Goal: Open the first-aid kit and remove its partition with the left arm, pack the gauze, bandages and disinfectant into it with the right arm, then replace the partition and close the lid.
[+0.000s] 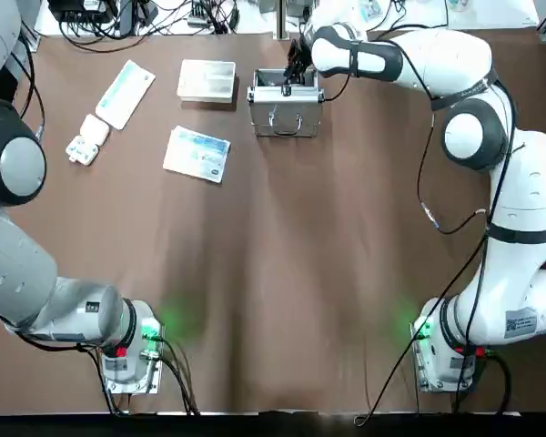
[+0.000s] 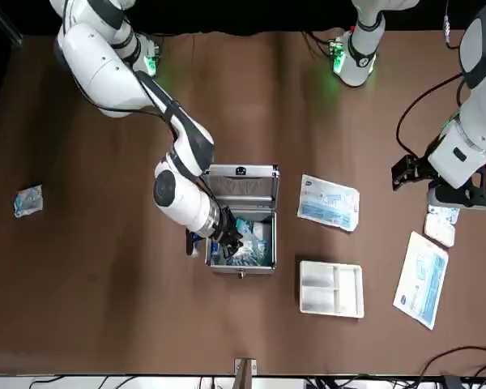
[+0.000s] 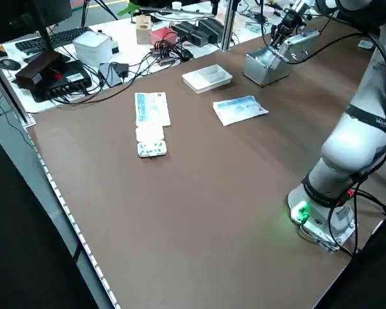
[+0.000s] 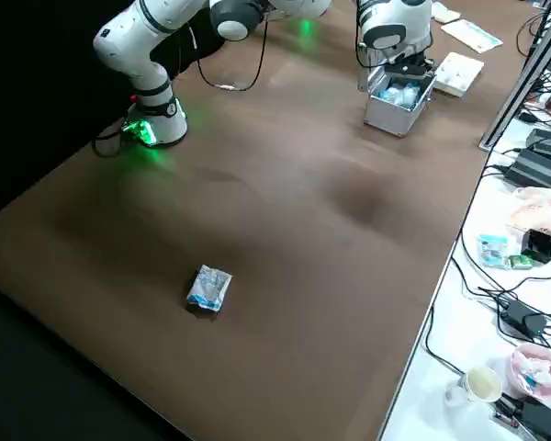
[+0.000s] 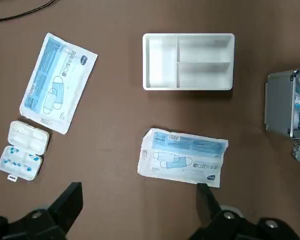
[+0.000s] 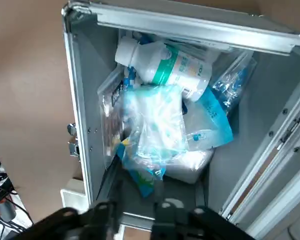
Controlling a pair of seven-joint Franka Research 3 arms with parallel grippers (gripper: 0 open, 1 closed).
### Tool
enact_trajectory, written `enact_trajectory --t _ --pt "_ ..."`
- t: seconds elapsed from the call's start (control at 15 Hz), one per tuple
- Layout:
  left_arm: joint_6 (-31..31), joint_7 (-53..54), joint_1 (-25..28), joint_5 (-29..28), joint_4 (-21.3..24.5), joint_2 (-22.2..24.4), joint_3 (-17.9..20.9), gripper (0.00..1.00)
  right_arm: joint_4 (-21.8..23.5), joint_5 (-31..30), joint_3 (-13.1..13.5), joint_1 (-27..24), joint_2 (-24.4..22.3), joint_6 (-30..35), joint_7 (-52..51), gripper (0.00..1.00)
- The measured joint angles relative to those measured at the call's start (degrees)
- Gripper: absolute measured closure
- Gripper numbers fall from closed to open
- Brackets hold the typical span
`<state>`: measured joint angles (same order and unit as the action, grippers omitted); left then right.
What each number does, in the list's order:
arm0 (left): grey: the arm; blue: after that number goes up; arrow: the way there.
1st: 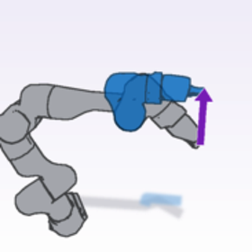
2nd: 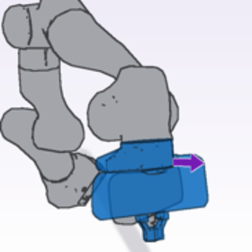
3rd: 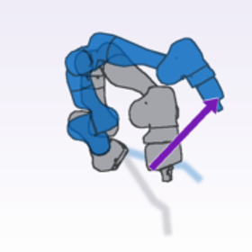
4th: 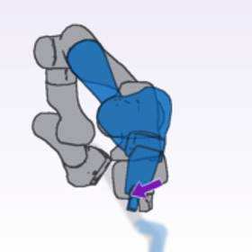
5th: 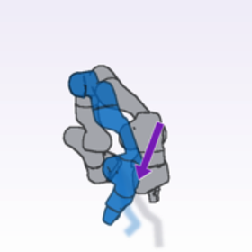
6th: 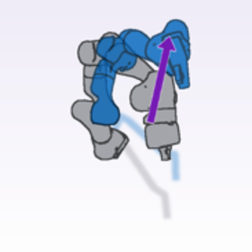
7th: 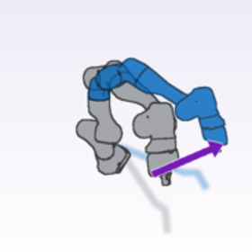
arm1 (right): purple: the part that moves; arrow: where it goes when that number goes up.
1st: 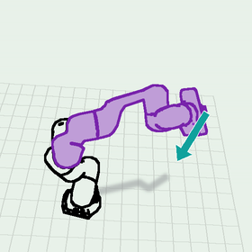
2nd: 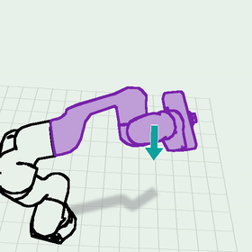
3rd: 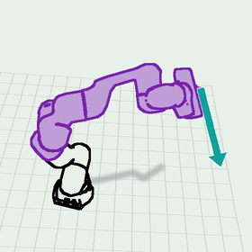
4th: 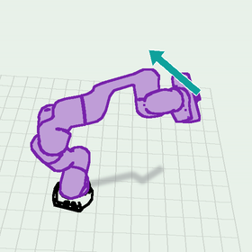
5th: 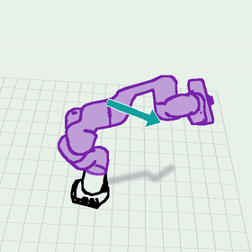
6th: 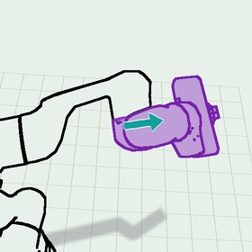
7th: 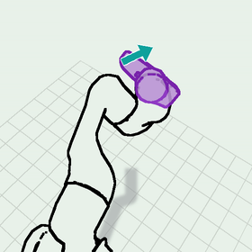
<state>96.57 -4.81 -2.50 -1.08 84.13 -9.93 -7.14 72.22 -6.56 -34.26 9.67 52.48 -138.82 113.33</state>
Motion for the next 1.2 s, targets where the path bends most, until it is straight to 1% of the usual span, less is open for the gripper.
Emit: enact_trajectory --t 0.13,0.27,0.4,0.6,0.8,0.87,0.93,1.0,1.13,1.2 --pt "0.0 0.0 0.0 0.0 0.0 0.0 0.0 0.0 0.0 0.0 0.03 0.09 0.0 0.01 0.01 0.57" --pt "0.0 0.02 0.0 0.0 0.0 0.0 0.0 0.0 -0.08 0.0 0.27 0.06 0.0 0.03 0.03 0.55" --pt "0.0 0.03 0.0 0.0 0.02 0.0 0.0 0.0 -0.48 0.0 1.04 -1.5 0.0 0.14 -2.24 0.54" --pt "0.4 0.24 0.0 0.0 0.05 -0.01 0.0 0.0 -0.57 0.11 1.08 -5.38 0.0 2.99 -10.89 0.54" --pt "0.94 0.3 0.0 0.0 0.32 -0.18 0.0 0.0 -1.16 0.32 0.32 -8.13 -0.26 4.89 -18.94 0.54" --pt "1.21 0.3 0.0 0.0 0.46 -0.26 0.0 0.0 -1.39 0.44 -0.39 -8.91 -0.6 6.68 -21.19 0.54" --pt "1.38 0.31 0.0 0.0 0.55 -0.34 0.0 0.0 -1.56 0.53 -1.73 -10.16 -1.02 9.24 -23.4 0.54" --pt "1.44 0.31 -0.01 0.0 0.68 -0.39 0.0 0.0 -1.73 0.55 -3.74 -12.06 -1.36 12.35 -25.62 0.54" --pt "1.6 0.31 -0.02 0.0 1.03 -0.42 0.0 0.0 -2.03 0.56 -8.69 -18.04 -1.86 20.32 -31.81 0.54" --pt "1.69 0.31 -0.02 0.0 1.14 -0.42 -0.01 0.0 -2.06 0.57 -10.27 -21.26 -2.17 24.92 -35.95 0.54"
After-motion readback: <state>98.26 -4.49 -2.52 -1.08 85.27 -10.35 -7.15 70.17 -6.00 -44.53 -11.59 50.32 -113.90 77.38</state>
